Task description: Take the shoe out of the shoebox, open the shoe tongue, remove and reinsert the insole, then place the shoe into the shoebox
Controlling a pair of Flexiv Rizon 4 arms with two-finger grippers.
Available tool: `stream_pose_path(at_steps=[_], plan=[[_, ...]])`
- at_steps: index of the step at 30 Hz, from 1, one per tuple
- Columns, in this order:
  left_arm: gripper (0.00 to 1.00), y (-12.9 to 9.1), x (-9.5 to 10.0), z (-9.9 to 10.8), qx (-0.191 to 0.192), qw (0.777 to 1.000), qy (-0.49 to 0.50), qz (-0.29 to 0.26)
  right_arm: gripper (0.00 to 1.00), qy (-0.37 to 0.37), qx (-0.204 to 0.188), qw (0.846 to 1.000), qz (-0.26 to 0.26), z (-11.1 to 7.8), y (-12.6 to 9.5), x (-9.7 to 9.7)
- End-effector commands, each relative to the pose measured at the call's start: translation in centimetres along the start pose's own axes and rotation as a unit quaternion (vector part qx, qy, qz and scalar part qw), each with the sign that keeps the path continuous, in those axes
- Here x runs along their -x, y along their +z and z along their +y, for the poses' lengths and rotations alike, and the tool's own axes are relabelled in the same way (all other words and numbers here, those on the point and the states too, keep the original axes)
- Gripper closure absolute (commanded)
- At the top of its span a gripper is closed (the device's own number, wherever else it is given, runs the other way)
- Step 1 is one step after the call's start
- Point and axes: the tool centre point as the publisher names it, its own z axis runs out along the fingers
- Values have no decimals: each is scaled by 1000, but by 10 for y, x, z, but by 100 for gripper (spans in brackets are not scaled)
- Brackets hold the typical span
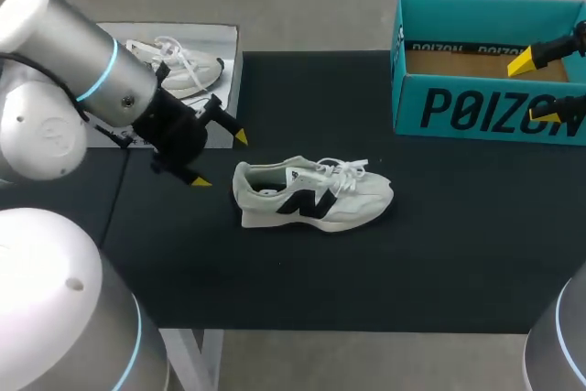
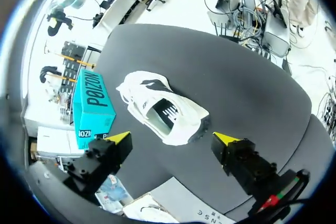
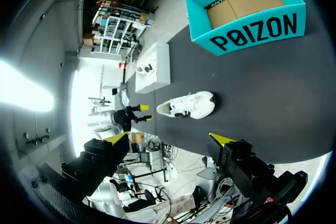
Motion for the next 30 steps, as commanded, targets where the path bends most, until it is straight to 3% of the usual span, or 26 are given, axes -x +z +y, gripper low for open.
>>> stream_pose_path(at_steps=[1, 4, 17, 18, 24, 30], plan=[[0, -12, -3, -6, -99, 975, -191, -46, 0, 1, 1, 1000, -1, 0, 1, 0], [0, -18, -9, -5, -113, 972, -204, -7, 0, 1, 1, 1000, -1, 0, 1, 0], [0, -18, -9, -5, -113, 972, -204, -7, 0, 1, 1, 1000, -1, 0, 1, 0], [0, -15, -8, -6, -94, 969, -228, -13, 0, 1, 1, 1000, -1, 0, 1, 0], [0, 5, -13, -1, -99, 924, -366, -54, 0, 1, 1, 1000, -1, 0, 1, 0], [0, 12, -27, 0, -93, 905, -410, -65, 0, 1, 1, 1000, -1, 0, 1, 0]])
